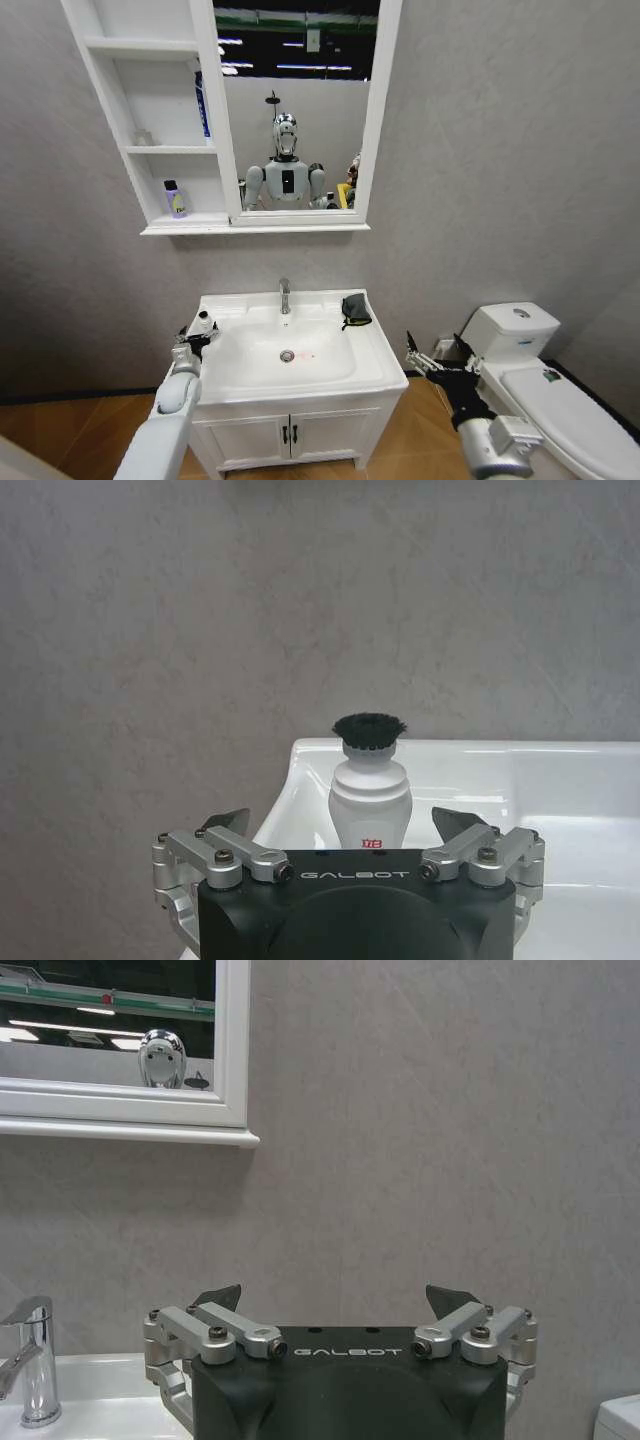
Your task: Move facial cleanser and shampoo from washbasin to cabinet, then wipe washbasin with towel.
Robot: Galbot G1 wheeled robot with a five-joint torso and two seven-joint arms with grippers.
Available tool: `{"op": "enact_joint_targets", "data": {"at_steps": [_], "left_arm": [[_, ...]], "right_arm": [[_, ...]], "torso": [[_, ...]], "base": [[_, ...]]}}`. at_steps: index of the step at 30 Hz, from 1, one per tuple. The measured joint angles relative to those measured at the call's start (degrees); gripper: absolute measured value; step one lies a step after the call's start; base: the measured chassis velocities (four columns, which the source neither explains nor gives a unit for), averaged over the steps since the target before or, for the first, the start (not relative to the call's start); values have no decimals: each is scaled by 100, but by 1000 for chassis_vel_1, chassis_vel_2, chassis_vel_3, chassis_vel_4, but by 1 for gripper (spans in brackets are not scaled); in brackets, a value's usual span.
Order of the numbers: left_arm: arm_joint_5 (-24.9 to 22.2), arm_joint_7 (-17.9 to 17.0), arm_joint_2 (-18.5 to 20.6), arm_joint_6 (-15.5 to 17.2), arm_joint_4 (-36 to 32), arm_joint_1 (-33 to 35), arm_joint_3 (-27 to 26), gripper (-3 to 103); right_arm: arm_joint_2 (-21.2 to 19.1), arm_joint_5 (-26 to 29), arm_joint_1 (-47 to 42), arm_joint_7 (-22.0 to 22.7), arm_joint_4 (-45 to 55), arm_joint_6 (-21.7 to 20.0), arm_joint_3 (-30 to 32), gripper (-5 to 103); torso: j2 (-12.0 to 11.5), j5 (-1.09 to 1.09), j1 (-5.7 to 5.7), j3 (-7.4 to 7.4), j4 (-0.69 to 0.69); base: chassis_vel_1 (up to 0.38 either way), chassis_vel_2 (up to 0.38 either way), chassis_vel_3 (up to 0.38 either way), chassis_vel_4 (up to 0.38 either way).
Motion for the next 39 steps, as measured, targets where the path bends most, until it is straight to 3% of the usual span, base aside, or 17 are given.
{"op": "enact_joint_targets", "data": {"at_steps": [9, 12, 17, 18, 20, 21, 22, 24, 26, 27, 28, 29, 31, 35, 37, 38, 39], "left_arm": [[77, 139, -134, -85, 557, -319, 10, 101], [112, 164, -192, -141, 654, -391, 10, 94], [167, 166, -254, -220, 756, -476, 8, 74], [167, 166, -254, -220, 756, -476, 8, 74], [168, 162, -252, -236, 750, -456, -6, 63], [168, 162, -252, -236, 750, -456, -6, 63], [169, 146, -239, -250, 718, -410, -21, 52], [170, 133, -227, -258, 697, -386, -35, 52], [166, 42, -183, -290, 525, -262, -78, 42], [166, 42, -183, -290, 525, -262, -78, 42], [152, 0, -145, -290, 346, -171, -90, 32], [152, 0, -145, -290, 346, -171, -90, 32], [101, -256, 7, -71, -476, 135, -116, 29], [-36, -623, 189, 287, -1155, 327, -103, 29], [-428, -1132, 499, 868, -2149, 478, -41, 29], [-428, -1132, 499, 868, -2149, 478, -41, 29], [-727, -1343, 699, 1264, -2709, 493, -21, 29]], "right_arm": [[-31, -23, 20, 38, -27, -2, 14, 100], [-19, -25, 11, 41, -40, -2, 10, 100], [6, -35, -1, 42, -50, -2, -3, 100], [6, -35, -1, 42, -50, -2, -3, 100], [3, -34, -1, 45, -49, -2, 0, 100], [3, -34, -1, 45, -49, -2, 0, 100], [1, -35, 0, 47, -47, -2, 1, 100], [1, -36, 1, 48, -46, -2, 0, 100], [11, -48, 0, 49, -46, -2, -13, 100], [11, -48, 0, 49, -46, -2, -13, 100], [16, -57, -11, 49, -47, -2, -21, 100], [16, -57, -11, 49, -47, -2, -21, 100], [13, -72, -5, 49, -46, -3, -37, 100], [11, -84, 17, 47, -47, -8, -57, 100], [17, -112, 19, 36, -73, -11, -83, 100], [17, -112, 19, 36, -73, -11, -83, 100], [29, -129, 5, 29, -95, -6, -85, 100]], "torso": [[0, 0, 0, 0, 0], [0, 1, 0, 0, 1], [0, 1, 0, 0, 0], [0, 1, 0, 0, 0], [0, 1, -1, 0, 0], [0, 1, -1, 0, 0], [0, 0, 0, 0, 0], [0, 0, -1, 0, 0], [0, 0, -1, 0, 0], [0, 0, -1, 0, 0], [0, -2, -1, 0, 0], [0, -2, -1, 0, 0], [0, -1, -1, -1, 1], [2, 2, -2, -1, 0], [1, -3, -2, -1, 2], [1, -3, -2, -1, 2], [1, 2, -2, -1, -1]], "base": [[0, 0, 0, 0], [0, 0, 0, 0], [0, 0, 0, 0], [0, 0, 0, 0], [0, 0, 0, 0], [0, 0, 0, 0], [0, 0, 0, 0], [0, 0, 0, 0], [0, 0, 0, 0], [0, 0, 0, 0], [0, 0, 0, 0], [0, 0, 0, 0], [0, 0, 0, 0], [0, 0, 0, 0], [0, 0, 0, 0], [0, 0, 0, 0], [0, 0, 0, 0]]}}
